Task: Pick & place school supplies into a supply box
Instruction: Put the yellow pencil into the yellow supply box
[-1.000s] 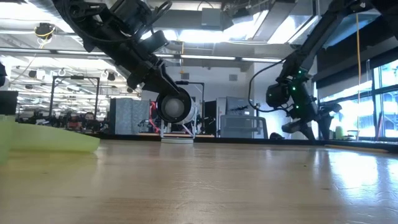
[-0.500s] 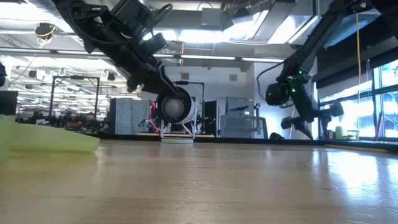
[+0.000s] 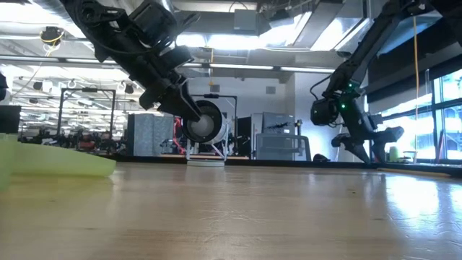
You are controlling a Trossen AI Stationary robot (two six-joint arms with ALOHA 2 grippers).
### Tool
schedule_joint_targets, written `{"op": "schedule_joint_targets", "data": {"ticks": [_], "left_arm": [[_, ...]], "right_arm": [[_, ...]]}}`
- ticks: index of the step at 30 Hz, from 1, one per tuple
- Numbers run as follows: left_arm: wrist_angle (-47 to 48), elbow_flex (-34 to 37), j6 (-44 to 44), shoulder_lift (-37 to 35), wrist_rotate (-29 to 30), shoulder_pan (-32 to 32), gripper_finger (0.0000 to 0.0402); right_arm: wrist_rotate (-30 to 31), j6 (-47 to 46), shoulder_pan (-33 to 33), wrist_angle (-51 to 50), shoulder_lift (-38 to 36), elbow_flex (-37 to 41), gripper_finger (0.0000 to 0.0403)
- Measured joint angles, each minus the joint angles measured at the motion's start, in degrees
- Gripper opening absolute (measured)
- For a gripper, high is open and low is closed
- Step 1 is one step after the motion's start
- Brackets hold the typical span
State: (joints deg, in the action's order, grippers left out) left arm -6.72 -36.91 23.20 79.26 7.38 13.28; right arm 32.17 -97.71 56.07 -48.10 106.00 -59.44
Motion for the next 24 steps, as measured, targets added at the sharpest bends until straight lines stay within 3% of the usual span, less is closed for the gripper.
{"op": "schedule_joint_targets", "data": {"ticks": [12, 16, 24], "left_arm": [[1.4, 0.0, -1.4, 0.0, -0.1, 0.0, 0.0186], [2.5, 0.0, -1.5, 0.0, -2.0, 0.0, 0.0186], [3.4, 0.0, -1.6, 0.0, -2.0, 0.8, 0.0188]], "right_arm": [[-0.2, -7.4, 0.1, 1.8, 0.0, 0.0, 0.0190], [-2.6, -13.2, 0.7, 3.5, 0.0, 0.0, 0.0190], [-0.3, -25.2, 0.8, 3.8, 0.0, 0.0, 0.0190]]}}
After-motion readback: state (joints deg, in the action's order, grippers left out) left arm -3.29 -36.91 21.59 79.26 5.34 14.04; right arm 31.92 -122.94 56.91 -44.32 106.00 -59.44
